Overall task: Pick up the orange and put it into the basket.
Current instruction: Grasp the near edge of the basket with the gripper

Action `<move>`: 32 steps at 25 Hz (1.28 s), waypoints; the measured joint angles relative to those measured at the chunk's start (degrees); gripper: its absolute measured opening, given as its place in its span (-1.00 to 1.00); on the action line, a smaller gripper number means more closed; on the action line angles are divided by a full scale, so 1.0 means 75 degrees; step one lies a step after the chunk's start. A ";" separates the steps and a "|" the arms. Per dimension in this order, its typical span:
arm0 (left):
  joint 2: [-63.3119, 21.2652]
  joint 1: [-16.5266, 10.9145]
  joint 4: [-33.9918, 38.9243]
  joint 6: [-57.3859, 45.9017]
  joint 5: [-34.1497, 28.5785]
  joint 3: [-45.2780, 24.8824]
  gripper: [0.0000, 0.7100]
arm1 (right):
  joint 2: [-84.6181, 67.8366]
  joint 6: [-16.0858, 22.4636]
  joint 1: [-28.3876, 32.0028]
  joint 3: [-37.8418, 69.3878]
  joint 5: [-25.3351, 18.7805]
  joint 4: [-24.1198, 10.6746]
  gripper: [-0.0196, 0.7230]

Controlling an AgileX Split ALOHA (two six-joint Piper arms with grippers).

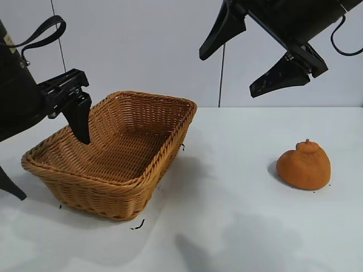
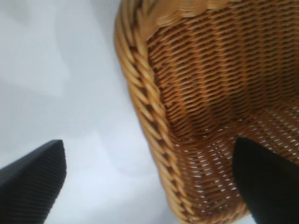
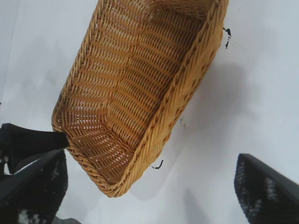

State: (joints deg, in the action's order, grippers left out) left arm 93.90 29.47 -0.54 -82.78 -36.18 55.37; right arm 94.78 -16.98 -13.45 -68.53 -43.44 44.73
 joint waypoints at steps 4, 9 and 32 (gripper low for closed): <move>0.0434 0.0000 0.0007 -0.0412 0.0254 0.0007 0.95 | 0.0000 0.0000 0.0000 0.0000 0.0000 0.0000 0.93; 0.1004 0.0000 0.0016 -0.0529 0.0785 0.0007 0.95 | 0.0000 0.0000 0.0000 0.0000 0.0000 0.0000 0.93; 0.1638 -0.0317 0.0119 -0.0727 0.1241 0.0013 0.43 | 0.0000 0.0000 0.0000 0.0000 -0.0021 0.0000 0.93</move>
State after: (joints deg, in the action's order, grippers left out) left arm 106.18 27.10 0.35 -88.23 -26.87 55.47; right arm 94.78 -16.98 -13.45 -68.53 -43.59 44.73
